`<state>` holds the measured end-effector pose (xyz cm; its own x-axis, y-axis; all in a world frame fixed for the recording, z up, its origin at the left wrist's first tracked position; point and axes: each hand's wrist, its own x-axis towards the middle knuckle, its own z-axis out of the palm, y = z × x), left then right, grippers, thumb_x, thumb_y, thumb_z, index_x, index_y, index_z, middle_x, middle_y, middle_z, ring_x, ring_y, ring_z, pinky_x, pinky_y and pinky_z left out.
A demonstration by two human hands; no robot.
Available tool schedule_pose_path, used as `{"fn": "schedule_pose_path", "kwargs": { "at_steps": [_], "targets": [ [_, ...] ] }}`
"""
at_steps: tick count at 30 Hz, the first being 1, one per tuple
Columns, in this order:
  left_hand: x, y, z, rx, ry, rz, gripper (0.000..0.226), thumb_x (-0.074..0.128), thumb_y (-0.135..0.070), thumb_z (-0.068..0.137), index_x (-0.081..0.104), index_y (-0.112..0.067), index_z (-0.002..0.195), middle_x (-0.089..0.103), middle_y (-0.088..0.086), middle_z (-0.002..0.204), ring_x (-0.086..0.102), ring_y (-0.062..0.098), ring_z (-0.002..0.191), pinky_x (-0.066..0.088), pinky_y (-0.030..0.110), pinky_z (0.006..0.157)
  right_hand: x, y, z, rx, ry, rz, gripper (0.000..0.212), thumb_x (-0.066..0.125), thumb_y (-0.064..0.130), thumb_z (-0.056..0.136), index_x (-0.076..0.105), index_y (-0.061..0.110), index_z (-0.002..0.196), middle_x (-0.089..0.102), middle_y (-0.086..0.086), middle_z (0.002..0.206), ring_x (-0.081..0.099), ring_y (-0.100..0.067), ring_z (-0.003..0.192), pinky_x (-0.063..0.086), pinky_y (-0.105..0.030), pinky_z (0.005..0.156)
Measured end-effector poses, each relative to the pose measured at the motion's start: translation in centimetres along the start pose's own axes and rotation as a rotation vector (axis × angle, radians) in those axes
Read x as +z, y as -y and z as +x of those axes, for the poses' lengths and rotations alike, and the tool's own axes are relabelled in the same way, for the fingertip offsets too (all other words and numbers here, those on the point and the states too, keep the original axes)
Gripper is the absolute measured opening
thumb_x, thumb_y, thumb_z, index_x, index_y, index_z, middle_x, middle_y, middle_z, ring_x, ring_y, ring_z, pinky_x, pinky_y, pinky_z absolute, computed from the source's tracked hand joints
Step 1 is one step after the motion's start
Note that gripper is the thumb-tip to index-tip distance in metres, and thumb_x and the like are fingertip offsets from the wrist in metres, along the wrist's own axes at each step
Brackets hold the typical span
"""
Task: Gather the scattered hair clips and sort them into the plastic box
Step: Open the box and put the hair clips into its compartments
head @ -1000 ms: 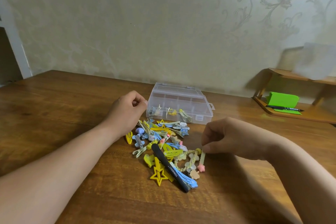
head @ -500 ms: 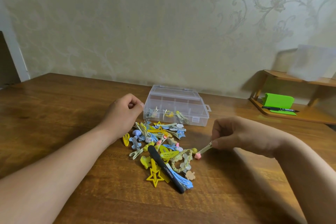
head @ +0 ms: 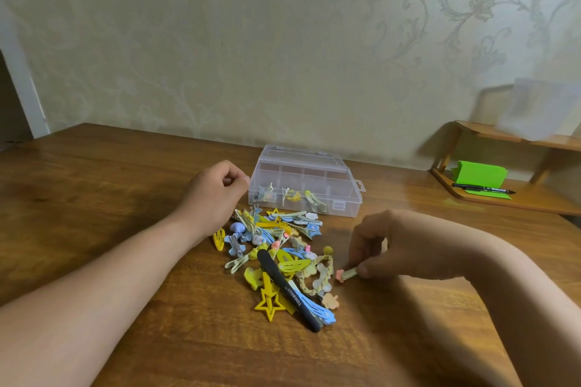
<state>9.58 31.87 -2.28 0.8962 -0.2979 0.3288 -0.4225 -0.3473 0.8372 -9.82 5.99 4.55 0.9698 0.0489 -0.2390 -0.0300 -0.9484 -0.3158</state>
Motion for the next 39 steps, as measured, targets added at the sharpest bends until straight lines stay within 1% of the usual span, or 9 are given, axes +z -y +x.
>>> {"fn": "schedule_pose_path", "kwargs": {
  "at_steps": [5,8,13,17,20,25,30,35,39],
  "targets": [
    [0.0,-0.2,-0.2,0.0,0.014,-0.001,0.012,0.062,-0.028,0.105,0.069,-0.022,0.099,0.069,0.001,0.092,0.066,0.026,0.091,0.057,0.047,0.084,0.1,0.6,0.0,0.01,0.044,-0.07,0.004,0.077,0.04,0.093,0.074,0.04,0.095,0.068,0.018,0.097,0.065,-0.003,0.089,0.056,-0.026,0.08],
    [0.0,-0.2,-0.2,-0.001,0.019,-0.003,0.012,0.062,-0.029,0.105,0.07,-0.021,0.099,0.07,0.002,0.092,0.067,0.027,0.091,0.057,0.047,0.083,-0.3,0.5,-0.4,-0.019,0.013,0.036,0.003,0.076,0.034,0.094,0.074,0.034,0.092,0.071,0.016,0.087,0.062,0.0,0.075,0.049,-0.022,0.072],
    [0.0,-0.2,0.0,-0.002,0.009,-0.02,0.013,0.063,-0.028,0.105,0.07,-0.021,0.097,0.07,0.002,0.092,0.066,0.027,0.091,0.055,0.044,0.078,-1.1,-0.2,1.0,0.002,-0.397,0.422,0.011,0.075,0.023,0.096,0.078,0.022,0.085,0.075,0.0,0.079,0.06,-0.009,0.067,0.047,-0.029,0.063],
    [0.1,-0.1,0.0,0.0,0.02,-0.023,0.013,0.062,-0.029,0.105,0.069,-0.021,0.097,0.071,0.002,0.093,0.067,0.027,0.092,0.057,0.047,0.081,-2.7,0.6,4.4,0.158,-0.598,0.404,0.013,0.076,0.024,0.094,0.08,0.019,0.083,0.072,0.002,0.07,0.057,-0.01,0.058,0.043,-0.02,0.051],
    [0.0,-0.1,0.0,0.009,0.026,-0.017,0.013,0.061,-0.029,0.105,0.069,-0.022,0.097,0.071,0.0,0.093,0.067,0.023,0.091,0.057,0.045,0.082,-3.9,1.4,7.1,0.273,-0.554,0.338,0.016,0.077,0.021,0.093,0.08,0.01,0.082,0.068,-0.001,0.066,0.046,-0.012,0.048,0.035,-0.018,0.037],
    [0.1,0.1,0.0,0.02,0.043,-0.007,0.014,0.06,-0.031,0.105,0.068,-0.024,0.097,0.07,-0.002,0.093,0.066,0.019,0.089,0.056,0.041,0.079,-4.4,1.5,10.3,0.402,-0.466,0.235,0.018,0.082,0.019,0.085,0.079,0.002,0.08,0.065,-0.005,0.063,0.047,-0.016,0.047,0.034,-0.015,0.039],
    [0.0,0.0,0.0,0.019,0.048,0.01,0.013,0.06,-0.032,0.105,0.067,-0.026,0.096,0.07,-0.003,0.093,0.066,0.02,0.089,0.056,0.04,0.077,-3.8,1.1,11.8,0.462,-0.4,0.12,0.02,0.084,0.021,0.081,0.08,0.002,0.081,0.074,-0.015,0.075,0.055,-0.022,0.059,0.045,-0.026,0.056],
    [-0.1,0.1,0.0,0.012,0.047,0.004,0.013,0.06,-0.033,0.104,0.066,-0.028,0.094,0.07,-0.006,0.092,0.066,0.017,0.087,0.057,0.041,0.078,-3.5,1.2,12.3,0.506,-0.381,0.014,0.023,0.079,0.024,0.08,0.076,0.001,0.079,0.06,-0.006,0.063,0.051,-0.022,0.055,0.038,-0.022,0.051],
    [-0.1,0.0,0.0,0.017,0.053,0.01,0.013,0.06,-0.033,0.104,0.066,-0.028,0.094,0.069,-0.006,0.091,0.065,0.016,0.086,0.057,0.041,0.077,-3.1,1.5,12.6,0.518,-0.337,-0.086,0.021,0.076,0.023,0.081,0.07,0.006,0.071,0.061,-0.004,0.063,0.053,-0.02,0.057,0.043,-0.023,0.053]
  ]
}}
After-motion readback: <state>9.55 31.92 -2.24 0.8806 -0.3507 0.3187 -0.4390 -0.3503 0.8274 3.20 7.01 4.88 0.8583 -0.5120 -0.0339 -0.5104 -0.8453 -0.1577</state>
